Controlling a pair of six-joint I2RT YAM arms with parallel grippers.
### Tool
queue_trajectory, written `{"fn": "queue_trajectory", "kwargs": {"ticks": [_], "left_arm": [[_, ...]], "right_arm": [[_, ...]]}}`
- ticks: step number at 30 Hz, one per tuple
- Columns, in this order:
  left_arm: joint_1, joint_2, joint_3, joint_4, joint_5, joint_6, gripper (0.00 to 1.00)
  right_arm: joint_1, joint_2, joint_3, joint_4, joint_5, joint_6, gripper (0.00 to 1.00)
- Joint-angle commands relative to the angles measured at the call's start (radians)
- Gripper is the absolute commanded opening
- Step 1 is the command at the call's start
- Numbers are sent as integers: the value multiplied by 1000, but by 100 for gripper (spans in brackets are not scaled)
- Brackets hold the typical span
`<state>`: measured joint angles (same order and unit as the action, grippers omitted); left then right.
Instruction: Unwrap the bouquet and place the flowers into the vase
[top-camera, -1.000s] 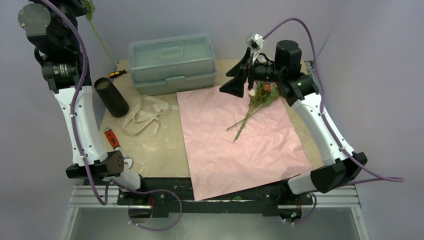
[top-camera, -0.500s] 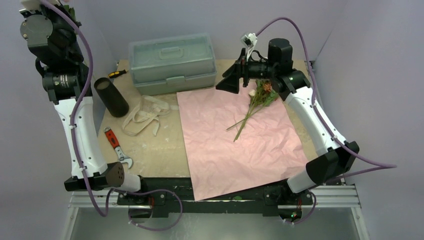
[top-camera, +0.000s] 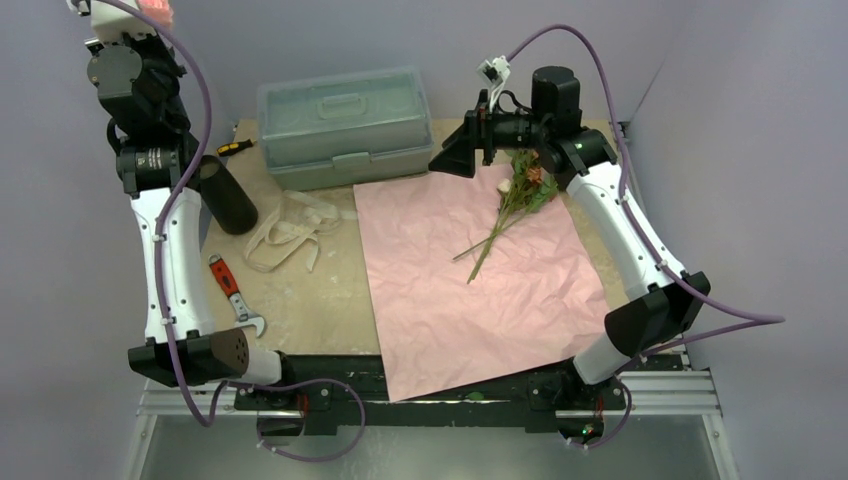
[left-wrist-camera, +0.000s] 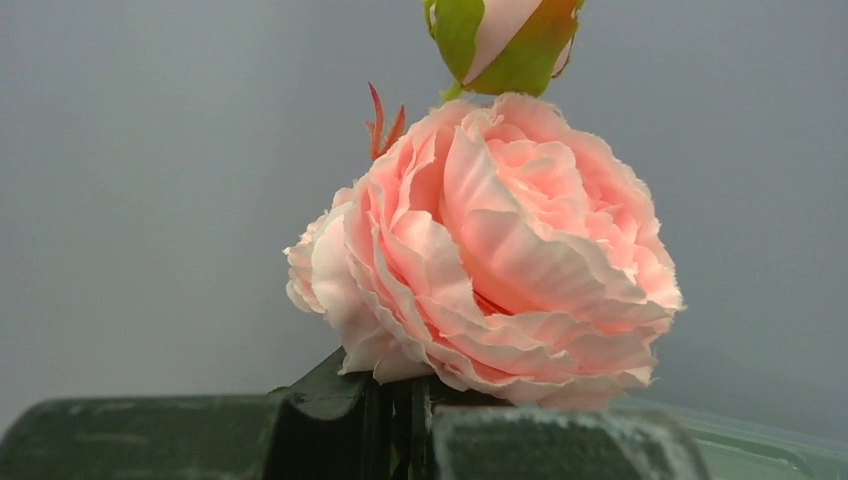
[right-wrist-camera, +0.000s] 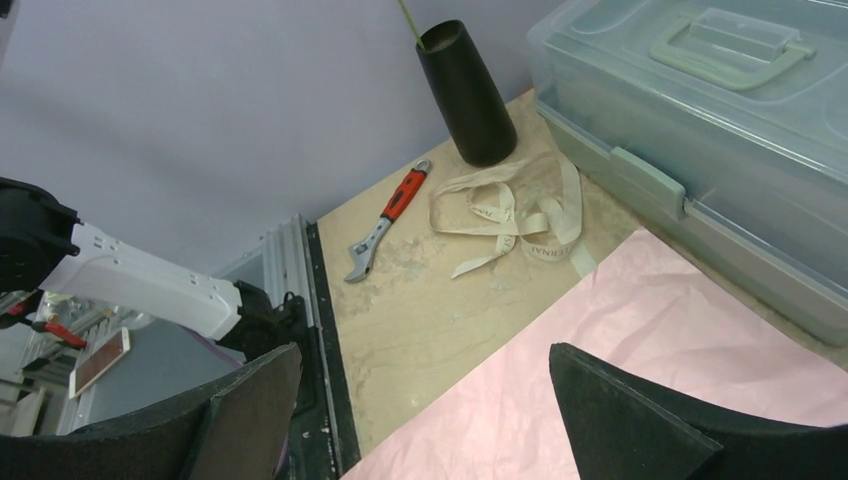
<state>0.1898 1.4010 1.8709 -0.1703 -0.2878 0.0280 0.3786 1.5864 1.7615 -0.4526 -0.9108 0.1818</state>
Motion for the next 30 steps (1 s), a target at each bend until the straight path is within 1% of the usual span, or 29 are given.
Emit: {"fn": "queue_trajectory", "kwargs": {"ticks": [1,9,19,24,30], "left_arm": [[8,-6,-57,118,10,24,0],[28,9,-161,152,22,8,0],[86,85,-258,148,76,-90,0],[89,121,-271,124,82,-122,9],[93,141,-258,65,89,-161,26]], "right_arm": [[1,-1,46,-10,-16,-7,98],[1,3,37,-24,-13,-38,98],[1,-1,18,-45,48,-36,98],[0,-2,21,-65,142,-39,98],[-4,7,35,-123,149,-87,98]]}}
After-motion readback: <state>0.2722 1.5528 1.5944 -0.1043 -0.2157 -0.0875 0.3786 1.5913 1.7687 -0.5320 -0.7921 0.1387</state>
